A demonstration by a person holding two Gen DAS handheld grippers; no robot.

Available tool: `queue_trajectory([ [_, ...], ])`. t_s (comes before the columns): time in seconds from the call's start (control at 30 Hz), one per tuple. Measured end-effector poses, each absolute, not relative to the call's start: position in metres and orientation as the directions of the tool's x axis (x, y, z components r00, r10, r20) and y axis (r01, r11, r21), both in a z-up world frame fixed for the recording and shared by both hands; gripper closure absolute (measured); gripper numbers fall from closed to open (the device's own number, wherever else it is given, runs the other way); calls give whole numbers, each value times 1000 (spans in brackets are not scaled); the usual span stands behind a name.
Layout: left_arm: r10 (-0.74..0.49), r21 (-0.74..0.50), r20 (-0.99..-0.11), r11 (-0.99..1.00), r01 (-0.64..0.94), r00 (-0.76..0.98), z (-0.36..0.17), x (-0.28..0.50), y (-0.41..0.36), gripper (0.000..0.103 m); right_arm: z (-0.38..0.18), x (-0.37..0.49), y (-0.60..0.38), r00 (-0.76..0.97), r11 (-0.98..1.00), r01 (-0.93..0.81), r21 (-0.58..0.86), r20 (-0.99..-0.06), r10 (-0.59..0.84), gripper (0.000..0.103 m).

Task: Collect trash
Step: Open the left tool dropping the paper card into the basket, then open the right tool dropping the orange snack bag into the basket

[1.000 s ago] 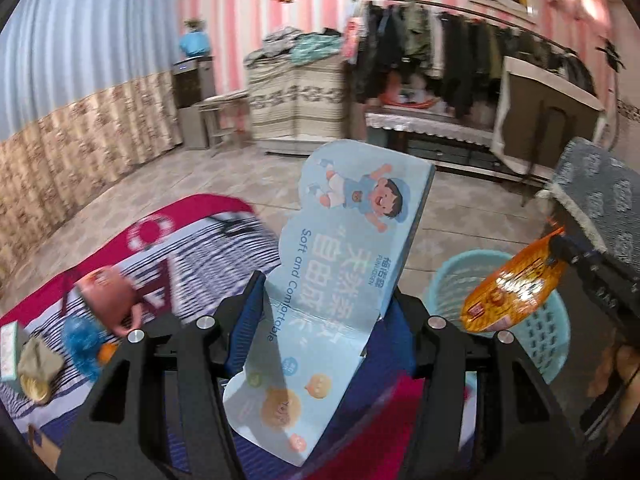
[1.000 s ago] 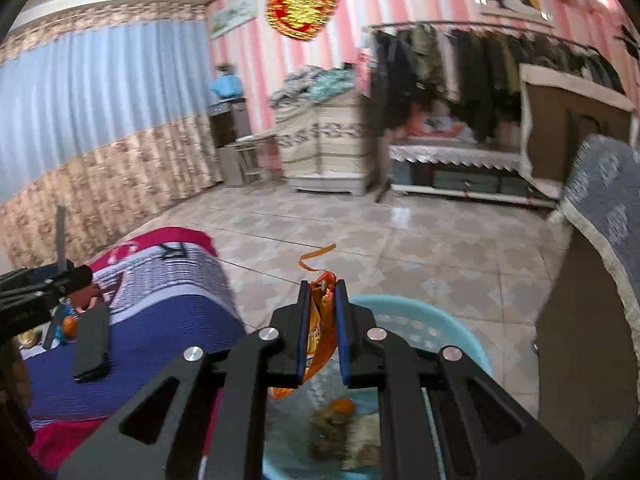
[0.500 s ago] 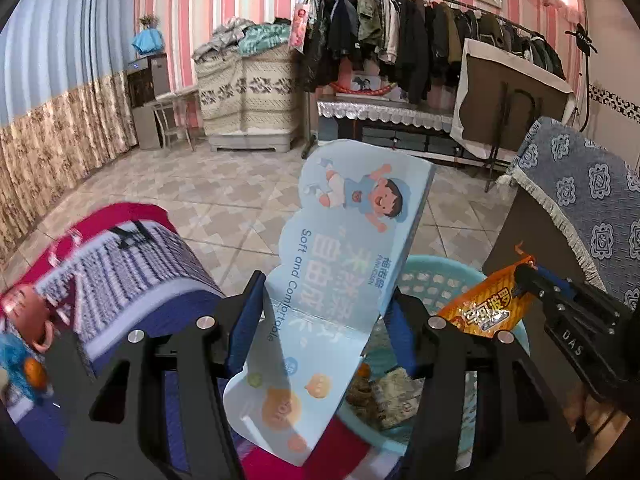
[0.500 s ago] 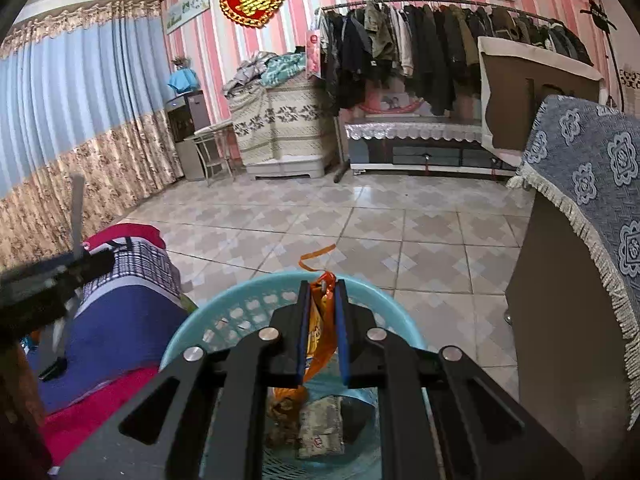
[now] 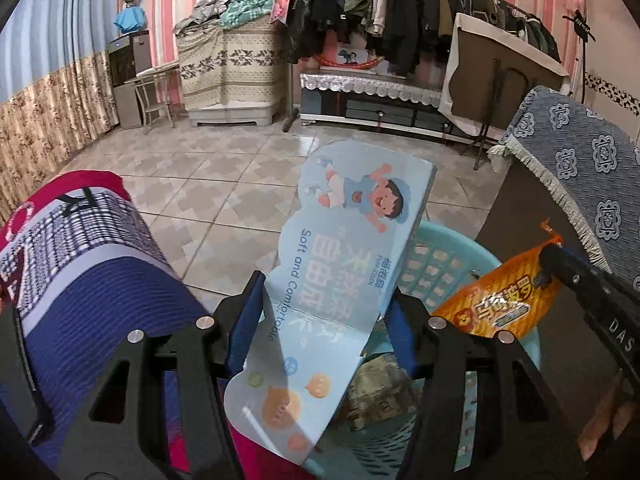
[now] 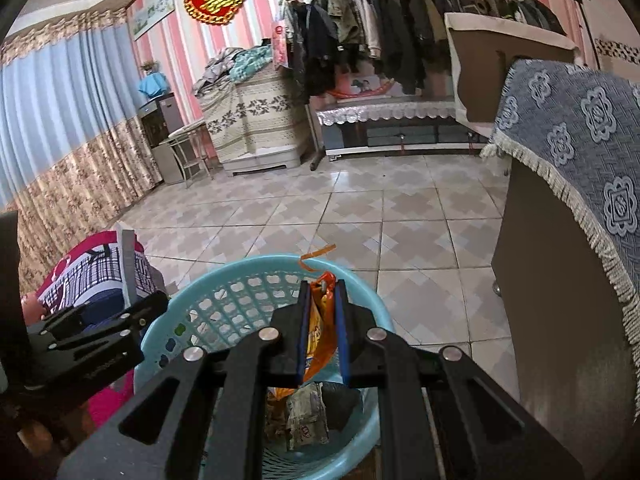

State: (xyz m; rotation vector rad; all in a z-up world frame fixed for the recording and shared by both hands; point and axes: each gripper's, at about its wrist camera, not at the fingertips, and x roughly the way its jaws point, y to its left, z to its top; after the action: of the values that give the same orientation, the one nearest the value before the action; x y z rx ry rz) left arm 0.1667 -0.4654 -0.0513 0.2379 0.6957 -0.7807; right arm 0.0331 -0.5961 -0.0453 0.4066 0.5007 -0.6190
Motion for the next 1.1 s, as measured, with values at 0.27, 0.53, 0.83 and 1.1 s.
queue_trajectory([
  [0.27, -571, -29, -637, 689, 724, 518, -48, 159, -466, 13, -45, 34, -595, 710, 749, 628, 212, -551, -439, 91],
  [0.53, -505, 2, -610, 770, 638, 611, -34, 178, -428, 6, -44, 36, -591, 708, 754, 626, 200, -552, -441, 91],
  [0.83, -426, 47, -568, 837, 545, 704, -19, 198, -375, 6, -42, 52, -577, 707, 780, 606, 154, -553, -440, 91],
  [1.1, -429, 29, -568, 842, 538, 702, -15, 205, -363, 6, -45, 70, -558, 703, 801, 591, 95, -547, -453, 45],
])
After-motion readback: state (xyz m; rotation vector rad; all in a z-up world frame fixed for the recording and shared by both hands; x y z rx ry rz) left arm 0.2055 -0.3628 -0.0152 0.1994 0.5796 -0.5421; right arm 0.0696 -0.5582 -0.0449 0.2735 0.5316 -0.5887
